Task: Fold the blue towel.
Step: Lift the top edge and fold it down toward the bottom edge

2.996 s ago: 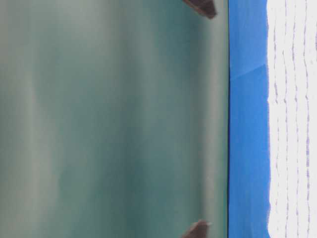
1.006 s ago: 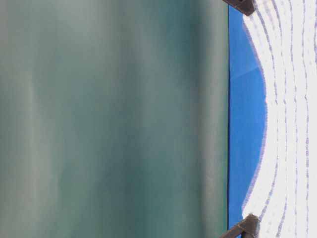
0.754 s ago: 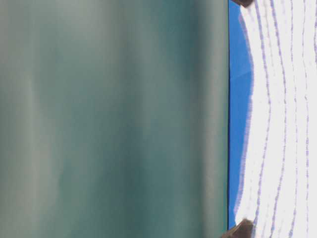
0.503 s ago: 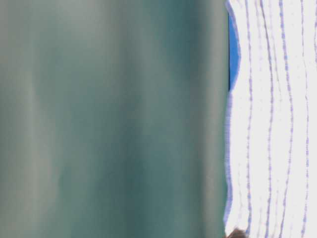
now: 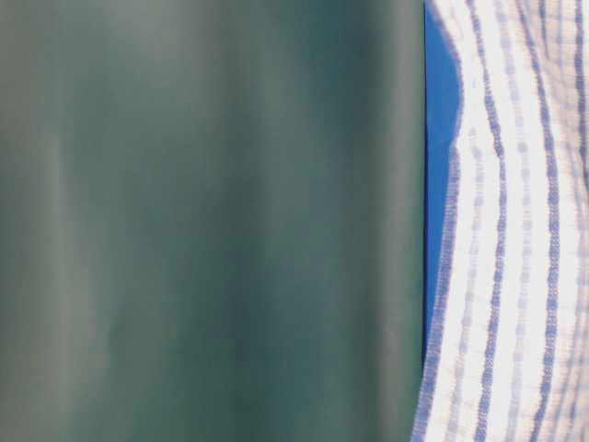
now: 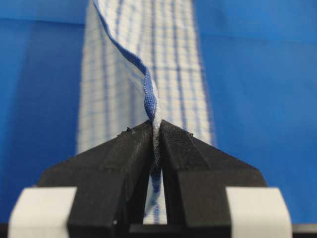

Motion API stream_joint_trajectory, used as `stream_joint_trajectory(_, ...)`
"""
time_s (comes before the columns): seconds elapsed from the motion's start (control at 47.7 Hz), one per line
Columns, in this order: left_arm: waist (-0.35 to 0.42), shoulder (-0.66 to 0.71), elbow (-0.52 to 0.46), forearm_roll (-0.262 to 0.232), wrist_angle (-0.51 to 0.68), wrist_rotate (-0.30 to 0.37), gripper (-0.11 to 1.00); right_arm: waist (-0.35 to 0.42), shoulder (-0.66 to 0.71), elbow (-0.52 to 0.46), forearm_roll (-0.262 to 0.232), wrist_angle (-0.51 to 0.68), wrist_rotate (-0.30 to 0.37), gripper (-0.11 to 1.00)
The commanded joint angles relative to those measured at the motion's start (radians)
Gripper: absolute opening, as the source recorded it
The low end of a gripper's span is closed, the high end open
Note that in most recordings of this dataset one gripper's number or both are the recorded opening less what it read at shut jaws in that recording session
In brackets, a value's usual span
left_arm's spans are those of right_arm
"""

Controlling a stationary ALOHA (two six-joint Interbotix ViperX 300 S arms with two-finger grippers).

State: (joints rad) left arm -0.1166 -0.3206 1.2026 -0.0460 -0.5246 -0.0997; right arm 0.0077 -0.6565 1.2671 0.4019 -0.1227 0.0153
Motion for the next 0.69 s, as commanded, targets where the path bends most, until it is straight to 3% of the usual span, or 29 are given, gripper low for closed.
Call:
stream_joint_trajectory(0.0,-0.011,-0.009,-0.003,0.003,-0.006,-0.002,0.04,0.009,0.026,-0.012,0.015,-0.005,-0.002,0.06)
stream_joint_trajectory(0.461,-0.069,0.054,-0.002,0.003,0.049,-0.002,0.04,0.130,0.253,-0.071,0.089,-0.041,-0.003,0.06)
stream_joint_trajectory(0.67,-0.074,0.094,-0.014,0.003,0.049,-0.002,0.04,0.163,0.314,-0.103,0.100,-0.041,-0.002,0.06)
